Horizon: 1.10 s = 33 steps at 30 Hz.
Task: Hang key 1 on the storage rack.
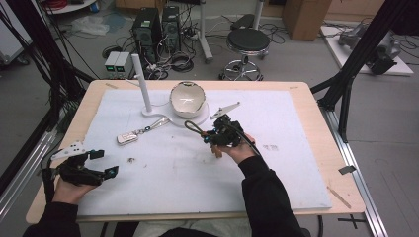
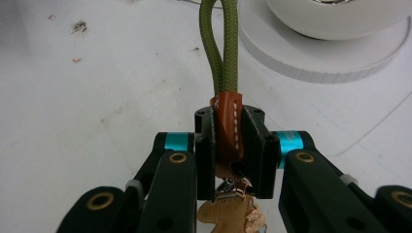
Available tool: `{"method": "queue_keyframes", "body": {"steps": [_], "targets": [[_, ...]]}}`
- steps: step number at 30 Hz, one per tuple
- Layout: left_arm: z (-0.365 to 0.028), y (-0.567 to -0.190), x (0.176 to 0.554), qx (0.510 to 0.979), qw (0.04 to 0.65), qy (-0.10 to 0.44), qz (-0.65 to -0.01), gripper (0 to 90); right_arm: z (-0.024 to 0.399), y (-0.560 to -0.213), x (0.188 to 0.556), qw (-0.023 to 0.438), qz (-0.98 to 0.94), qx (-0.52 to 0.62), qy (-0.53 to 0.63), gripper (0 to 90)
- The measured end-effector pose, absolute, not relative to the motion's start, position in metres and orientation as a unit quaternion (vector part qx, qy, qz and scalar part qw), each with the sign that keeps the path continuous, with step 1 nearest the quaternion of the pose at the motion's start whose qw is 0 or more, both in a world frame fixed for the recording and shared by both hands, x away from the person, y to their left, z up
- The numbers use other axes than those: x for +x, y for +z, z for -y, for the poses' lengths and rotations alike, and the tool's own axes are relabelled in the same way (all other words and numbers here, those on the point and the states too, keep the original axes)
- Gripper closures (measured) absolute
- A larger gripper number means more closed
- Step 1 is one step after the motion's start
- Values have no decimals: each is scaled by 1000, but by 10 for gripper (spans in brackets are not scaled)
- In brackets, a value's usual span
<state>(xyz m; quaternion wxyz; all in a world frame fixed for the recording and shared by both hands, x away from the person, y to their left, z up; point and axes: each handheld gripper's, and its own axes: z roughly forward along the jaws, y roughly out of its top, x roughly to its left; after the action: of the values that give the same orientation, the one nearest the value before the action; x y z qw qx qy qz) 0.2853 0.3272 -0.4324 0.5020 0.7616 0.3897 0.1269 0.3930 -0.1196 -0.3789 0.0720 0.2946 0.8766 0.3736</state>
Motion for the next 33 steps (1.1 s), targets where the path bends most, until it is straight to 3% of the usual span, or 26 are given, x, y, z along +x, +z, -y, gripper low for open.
{"method": "queue_keyframes", "body": {"steps": [33], "targets": [[-330, -432, 285, 754, 511, 126, -393, 17, 77, -313, 420, 92, -857, 277, 425, 764]]}}
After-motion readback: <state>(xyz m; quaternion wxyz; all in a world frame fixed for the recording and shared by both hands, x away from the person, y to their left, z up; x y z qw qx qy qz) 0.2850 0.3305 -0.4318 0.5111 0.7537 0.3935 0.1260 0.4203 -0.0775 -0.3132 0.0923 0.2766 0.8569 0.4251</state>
